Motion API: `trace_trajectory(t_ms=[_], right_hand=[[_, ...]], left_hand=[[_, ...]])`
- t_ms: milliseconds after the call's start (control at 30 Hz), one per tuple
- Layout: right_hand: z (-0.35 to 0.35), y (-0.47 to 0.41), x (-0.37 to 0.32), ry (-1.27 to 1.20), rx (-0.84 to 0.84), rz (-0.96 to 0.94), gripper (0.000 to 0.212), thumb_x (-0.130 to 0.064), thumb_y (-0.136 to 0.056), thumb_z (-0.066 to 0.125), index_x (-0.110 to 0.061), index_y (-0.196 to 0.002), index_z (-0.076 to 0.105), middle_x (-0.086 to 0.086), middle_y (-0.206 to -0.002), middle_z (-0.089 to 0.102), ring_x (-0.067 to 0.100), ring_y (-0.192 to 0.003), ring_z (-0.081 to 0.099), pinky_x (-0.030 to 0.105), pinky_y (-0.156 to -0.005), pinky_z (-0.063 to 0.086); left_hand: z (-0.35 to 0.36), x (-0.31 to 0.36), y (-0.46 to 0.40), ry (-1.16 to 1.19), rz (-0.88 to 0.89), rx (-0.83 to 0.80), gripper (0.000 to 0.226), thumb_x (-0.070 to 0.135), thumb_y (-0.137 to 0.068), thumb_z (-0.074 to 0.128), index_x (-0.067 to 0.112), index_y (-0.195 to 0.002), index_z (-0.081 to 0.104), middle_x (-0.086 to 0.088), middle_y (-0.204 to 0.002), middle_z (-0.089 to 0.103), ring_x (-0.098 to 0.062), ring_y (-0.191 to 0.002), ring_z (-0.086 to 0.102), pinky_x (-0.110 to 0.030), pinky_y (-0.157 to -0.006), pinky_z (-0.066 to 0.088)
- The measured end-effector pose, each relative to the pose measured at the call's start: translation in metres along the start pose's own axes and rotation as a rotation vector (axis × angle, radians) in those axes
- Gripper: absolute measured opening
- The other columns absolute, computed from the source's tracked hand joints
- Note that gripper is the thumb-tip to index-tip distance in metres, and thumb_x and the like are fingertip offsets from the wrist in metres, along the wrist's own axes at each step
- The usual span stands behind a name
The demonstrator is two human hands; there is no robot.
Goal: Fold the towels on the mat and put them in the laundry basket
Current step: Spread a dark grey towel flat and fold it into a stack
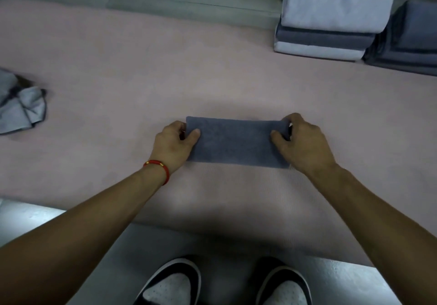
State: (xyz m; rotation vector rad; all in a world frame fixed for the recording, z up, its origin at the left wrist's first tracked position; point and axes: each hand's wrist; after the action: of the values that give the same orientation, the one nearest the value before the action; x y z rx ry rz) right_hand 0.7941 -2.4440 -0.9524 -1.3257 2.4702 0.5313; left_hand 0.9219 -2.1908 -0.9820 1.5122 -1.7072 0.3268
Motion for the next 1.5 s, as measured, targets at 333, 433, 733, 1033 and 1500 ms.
trace_trajectory(t_ms=[333, 433, 733, 1033, 1500], right_hand=[[0.054, 0.014, -0.008, 0.322, -0.19, -0.381, 0.073, -0.064, -0.101, 0.012, -0.023, -0.162, 0.018, 0.01, -0.167, 0.019, 0.036, -0.153, 0.016, 0.072, -0.113, 0.02], [0.05, 0.007, -0.003, 0.091, -0.227, -0.367, 0.069, -0.064, -0.099, 0.01, -0.033, -0.162, 0.013, -0.001, -0.168, 0.01, 0.023, -0.155, 0.003, 0.061, -0.122, 0.007], [0.025, 0.021, -0.013, -0.075, -0.029, 0.242, 0.091, -0.067, -0.09, 0.055, -0.01, -0.155, 0.027, 0.015, -0.143, 0.054, 0.038, -0.127, 0.05, 0.054, -0.102, 0.046], [-0.003, -0.001, -0.02, -0.72, -0.275, 0.488, 0.027, -0.032, -0.085, 0.081, -0.013, -0.093, 0.064, 0.001, -0.09, 0.068, 0.012, -0.077, 0.063, 0.022, -0.061, 0.05], [-0.031, -0.164, -0.058, -0.877, 0.122, 0.358, 0.042, -0.028, -0.094, 0.071, -0.022, -0.13, 0.05, 0.005, -0.118, 0.06, 0.025, -0.109, 0.061, 0.043, -0.098, 0.054]], left_hand=[[0.004, 0.009, -0.015, -0.172, -0.032, 0.003, 0.033, 0.045, -0.088, 0.072, 0.013, -0.093, 0.067, 0.001, -0.087, 0.067, -0.018, -0.083, 0.063, -0.024, -0.071, 0.045], [0.002, 0.015, -0.023, -0.147, -0.105, -0.068, 0.032, 0.042, -0.085, 0.075, 0.011, -0.084, 0.069, -0.002, -0.082, 0.068, -0.018, -0.077, 0.063, -0.024, -0.066, 0.046], [-0.011, 0.029, -0.03, 0.198, -0.308, -0.241, 0.024, 0.023, -0.074, 0.089, 0.013, -0.082, 0.069, 0.003, -0.081, 0.068, -0.007, -0.07, 0.064, -0.015, -0.051, 0.052], [-0.018, 0.016, -0.014, 0.386, -0.243, -0.267, 0.034, 0.021, -0.078, 0.084, 0.011, -0.108, 0.069, -0.006, -0.105, 0.075, -0.021, -0.099, 0.072, -0.037, -0.091, 0.058], [-0.052, 0.09, -0.173, 0.689, -0.099, -0.214, 0.044, 0.032, -0.081, 0.077, 0.008, -0.117, 0.07, -0.008, -0.109, 0.075, -0.024, -0.1, 0.069, -0.04, -0.081, 0.059]])
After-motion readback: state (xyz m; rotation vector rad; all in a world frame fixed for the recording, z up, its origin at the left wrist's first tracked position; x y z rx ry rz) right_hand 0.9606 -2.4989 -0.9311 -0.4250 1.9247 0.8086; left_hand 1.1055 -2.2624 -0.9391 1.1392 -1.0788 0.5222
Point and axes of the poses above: each hand's wrist, its own y-axis away from the middle knuckle, its own z-axis out of the palm, x = y × z
